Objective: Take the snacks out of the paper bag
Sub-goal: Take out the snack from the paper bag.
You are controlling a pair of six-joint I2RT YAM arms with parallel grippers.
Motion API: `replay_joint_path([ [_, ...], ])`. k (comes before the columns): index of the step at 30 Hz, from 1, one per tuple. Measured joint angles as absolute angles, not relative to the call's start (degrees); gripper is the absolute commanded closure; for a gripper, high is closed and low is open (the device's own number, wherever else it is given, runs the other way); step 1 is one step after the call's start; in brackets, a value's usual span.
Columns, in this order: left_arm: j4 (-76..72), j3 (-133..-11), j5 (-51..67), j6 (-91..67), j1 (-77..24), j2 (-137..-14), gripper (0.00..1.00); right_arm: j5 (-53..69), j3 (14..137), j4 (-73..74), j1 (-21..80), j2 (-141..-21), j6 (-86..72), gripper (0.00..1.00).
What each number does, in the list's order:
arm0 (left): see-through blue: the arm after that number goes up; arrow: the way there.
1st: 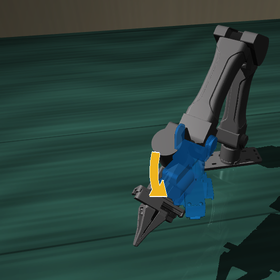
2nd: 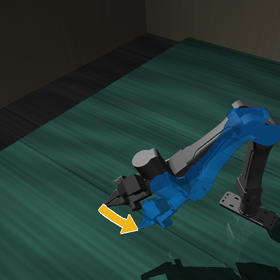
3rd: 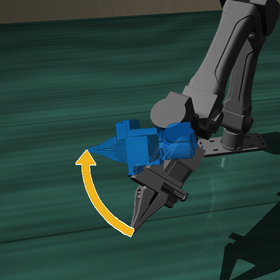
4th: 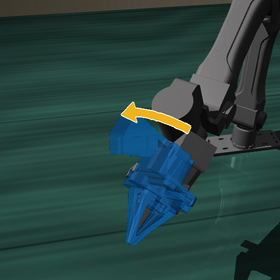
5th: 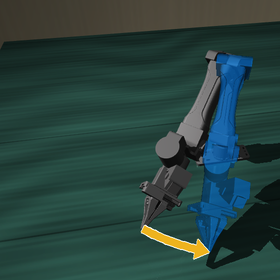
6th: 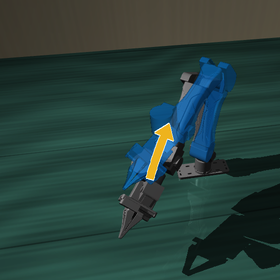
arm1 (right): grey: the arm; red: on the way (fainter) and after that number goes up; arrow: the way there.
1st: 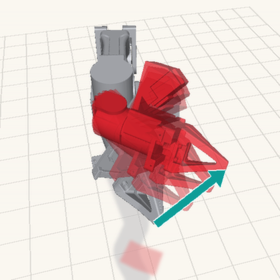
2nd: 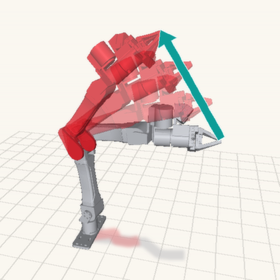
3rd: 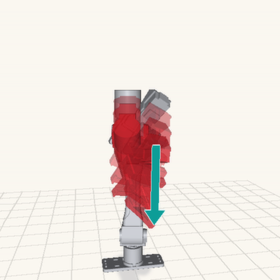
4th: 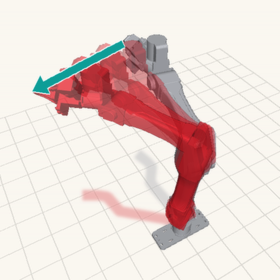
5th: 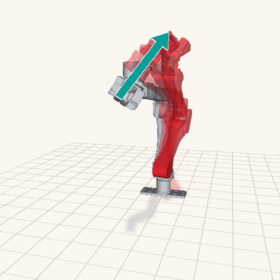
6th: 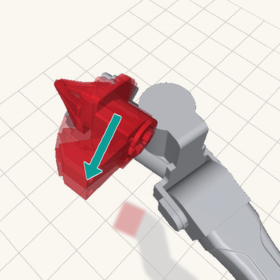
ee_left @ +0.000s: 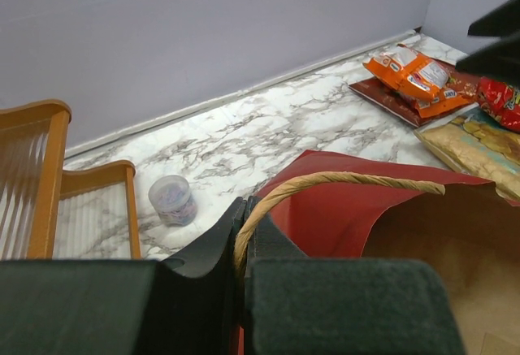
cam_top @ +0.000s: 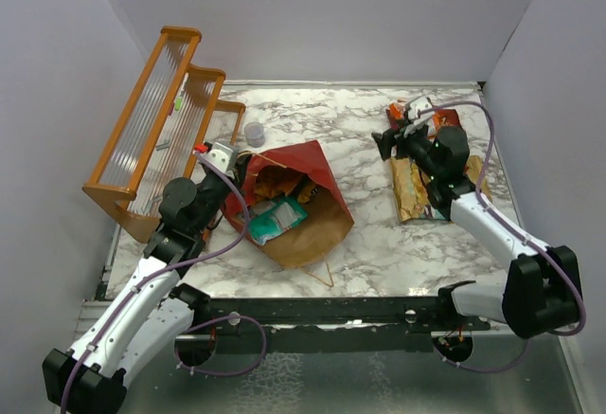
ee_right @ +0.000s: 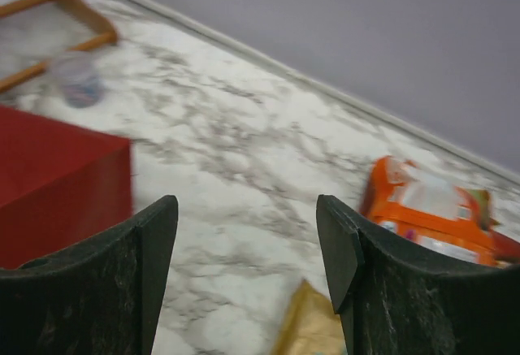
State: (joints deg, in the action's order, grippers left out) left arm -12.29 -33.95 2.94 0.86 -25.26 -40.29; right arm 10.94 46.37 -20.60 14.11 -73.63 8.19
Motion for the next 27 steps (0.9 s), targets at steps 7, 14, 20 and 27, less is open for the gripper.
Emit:
replay_joint_path([
  [7,-12.32,-33.95,2.94,0.84,-25.26,-40.07,1.00,27.51,36.25,-23.94,26.59,-63.42,8.88,0.30],
  [14,-12.29,-33.95,2.94,0.84,-25.26,-40.07,1.00,38.87,35.16,-26.65,41.47,-53.39,20.78,0.31],
  [20,-12.29,-33.95,2.94,0.80,-25.26,-40.07,1.00,39.35,35.27,-21.34,51.59,-58.15,36.77,0.35],
  [27,-12.21,-33.95,2.94,0.78,-25.26,-40.07,1.00,24.58,40.80,-16.67,60.55,-75.55,49.56,0.37],
])
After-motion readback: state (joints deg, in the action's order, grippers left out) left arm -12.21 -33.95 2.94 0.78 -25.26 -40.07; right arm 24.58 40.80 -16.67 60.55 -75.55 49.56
